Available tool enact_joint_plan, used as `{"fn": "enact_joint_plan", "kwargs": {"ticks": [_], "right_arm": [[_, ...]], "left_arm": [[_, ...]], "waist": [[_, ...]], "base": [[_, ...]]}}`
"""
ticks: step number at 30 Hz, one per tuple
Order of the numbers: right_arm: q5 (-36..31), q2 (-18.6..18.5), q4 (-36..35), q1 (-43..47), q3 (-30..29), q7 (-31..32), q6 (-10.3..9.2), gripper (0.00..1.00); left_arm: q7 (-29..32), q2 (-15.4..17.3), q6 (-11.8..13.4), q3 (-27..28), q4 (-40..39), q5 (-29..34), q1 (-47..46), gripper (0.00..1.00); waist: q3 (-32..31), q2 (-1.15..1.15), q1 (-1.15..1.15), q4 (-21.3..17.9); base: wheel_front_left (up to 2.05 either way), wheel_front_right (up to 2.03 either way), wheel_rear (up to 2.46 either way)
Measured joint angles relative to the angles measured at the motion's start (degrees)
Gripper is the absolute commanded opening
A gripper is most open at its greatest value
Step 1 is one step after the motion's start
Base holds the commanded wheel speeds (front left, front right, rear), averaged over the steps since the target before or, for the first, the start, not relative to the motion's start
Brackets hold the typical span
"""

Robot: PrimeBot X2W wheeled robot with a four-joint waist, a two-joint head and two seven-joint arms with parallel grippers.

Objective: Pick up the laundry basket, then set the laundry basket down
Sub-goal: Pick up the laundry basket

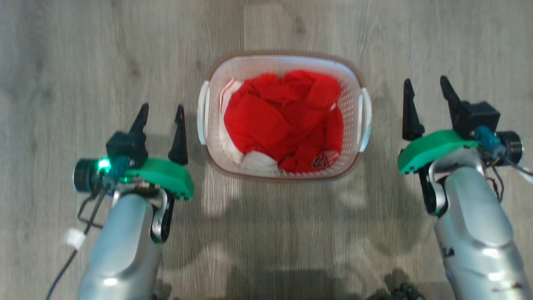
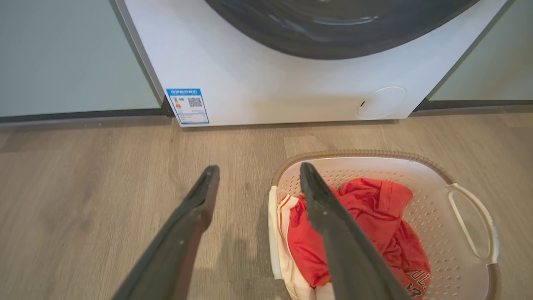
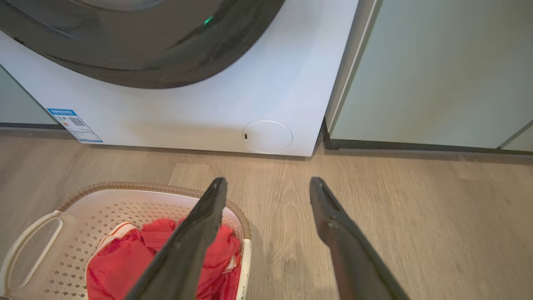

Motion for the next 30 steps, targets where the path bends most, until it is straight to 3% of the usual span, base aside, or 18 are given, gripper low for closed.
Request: {"fn": "enact_joint_plan", "kwargs": {"ticks": [15,30], "right_arm": [[-0.1,-0.8,11.9,-12.0,-0.8,0.0,0.0,1.0],[0.0,-1.0,16.3,-14.2,0.3,0.0,0.0,1.0]], "left_arm": [[0.0,-0.5,-1.5,-6.5,11.5,-4.7,-15.2,1.0],[-0.2,-0.6,-2.2,-14.0,18.0,-8.2,-21.3,1.0]], "waist": [[15.0,0.0,0.0,2.0],[21.5,0.0,-0.01,4.2]], "base": [[0.0,0.0,0.0],[0.0,0.0,0.0]]}}
